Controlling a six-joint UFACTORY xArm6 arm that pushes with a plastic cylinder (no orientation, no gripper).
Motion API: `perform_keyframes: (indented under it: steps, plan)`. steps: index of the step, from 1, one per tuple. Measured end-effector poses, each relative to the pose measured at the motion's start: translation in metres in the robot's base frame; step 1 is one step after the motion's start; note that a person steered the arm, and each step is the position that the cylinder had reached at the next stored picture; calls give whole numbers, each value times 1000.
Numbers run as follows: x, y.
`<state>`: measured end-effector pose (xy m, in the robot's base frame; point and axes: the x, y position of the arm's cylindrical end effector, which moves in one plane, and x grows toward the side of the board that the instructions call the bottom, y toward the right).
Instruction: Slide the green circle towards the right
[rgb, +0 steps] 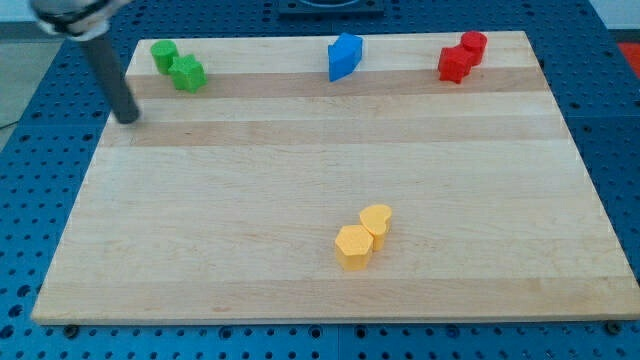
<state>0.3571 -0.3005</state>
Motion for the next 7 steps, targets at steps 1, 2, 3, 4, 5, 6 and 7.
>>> perform_keyframes:
  steps: [1,2,3,4,5,6,7]
  plan:
    - [0,-4]
    - [1,-4]
    - [1,-4]
    - [-48,-4]
    - [-102,-4]
    - [-108,13]
    - [-108,79]
